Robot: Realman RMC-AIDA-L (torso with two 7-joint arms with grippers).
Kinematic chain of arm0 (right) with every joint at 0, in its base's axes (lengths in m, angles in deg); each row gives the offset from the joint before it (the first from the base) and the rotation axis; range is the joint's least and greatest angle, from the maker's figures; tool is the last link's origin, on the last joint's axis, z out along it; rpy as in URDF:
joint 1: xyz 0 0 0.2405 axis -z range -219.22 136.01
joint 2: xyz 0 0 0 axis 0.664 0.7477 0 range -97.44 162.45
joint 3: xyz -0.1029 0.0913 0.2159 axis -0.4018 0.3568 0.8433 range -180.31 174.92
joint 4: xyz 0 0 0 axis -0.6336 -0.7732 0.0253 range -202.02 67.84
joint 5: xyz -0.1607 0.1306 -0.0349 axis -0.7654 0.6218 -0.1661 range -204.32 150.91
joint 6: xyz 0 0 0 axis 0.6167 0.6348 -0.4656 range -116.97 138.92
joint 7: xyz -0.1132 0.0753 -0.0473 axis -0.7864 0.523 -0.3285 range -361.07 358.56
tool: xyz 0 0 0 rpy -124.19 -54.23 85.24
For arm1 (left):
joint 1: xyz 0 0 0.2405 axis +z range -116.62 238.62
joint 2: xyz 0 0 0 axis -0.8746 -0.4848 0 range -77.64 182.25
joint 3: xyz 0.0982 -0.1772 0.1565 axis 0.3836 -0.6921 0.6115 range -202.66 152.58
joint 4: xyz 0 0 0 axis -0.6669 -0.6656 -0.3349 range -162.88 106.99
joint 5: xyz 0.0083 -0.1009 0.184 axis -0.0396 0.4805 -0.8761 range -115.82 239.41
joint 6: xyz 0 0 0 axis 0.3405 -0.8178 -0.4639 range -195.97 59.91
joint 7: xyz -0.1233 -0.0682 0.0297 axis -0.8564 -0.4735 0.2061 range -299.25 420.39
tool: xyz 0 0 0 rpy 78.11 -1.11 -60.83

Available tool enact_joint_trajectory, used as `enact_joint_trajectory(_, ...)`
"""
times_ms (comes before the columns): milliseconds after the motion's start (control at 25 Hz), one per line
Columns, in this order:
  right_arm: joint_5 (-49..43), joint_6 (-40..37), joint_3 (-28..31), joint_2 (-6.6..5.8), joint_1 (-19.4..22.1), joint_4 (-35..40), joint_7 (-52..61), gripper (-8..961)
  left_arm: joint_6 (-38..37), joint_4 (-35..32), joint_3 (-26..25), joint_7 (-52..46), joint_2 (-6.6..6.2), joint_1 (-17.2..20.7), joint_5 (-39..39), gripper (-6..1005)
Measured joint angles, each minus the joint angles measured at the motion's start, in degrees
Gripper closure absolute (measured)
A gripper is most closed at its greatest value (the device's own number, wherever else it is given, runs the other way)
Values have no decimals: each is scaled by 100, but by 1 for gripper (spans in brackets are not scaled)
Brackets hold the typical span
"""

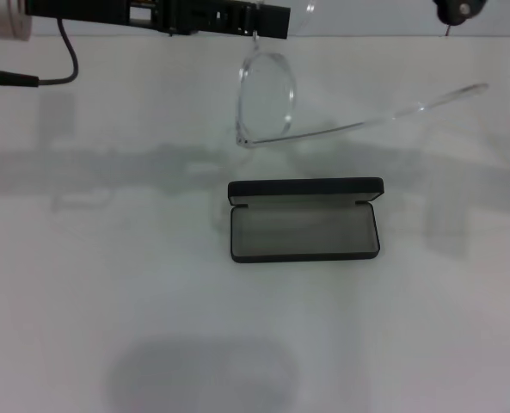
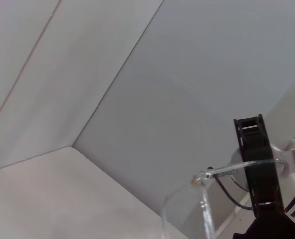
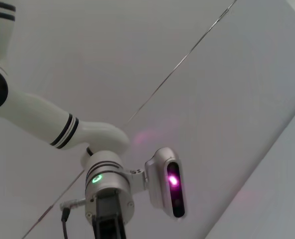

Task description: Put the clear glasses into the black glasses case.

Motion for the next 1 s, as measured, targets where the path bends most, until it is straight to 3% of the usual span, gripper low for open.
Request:
enact_joint_trajectory(760,228,191,-230,-2,-157,-242,-398,879,174,77,-29,-85,47,-157,-508,484)
enact_joint_trajectory(1000,235,191,-204,-5,-115,-235,-406,876,176,78,-24,-91,45,-141,-512,542)
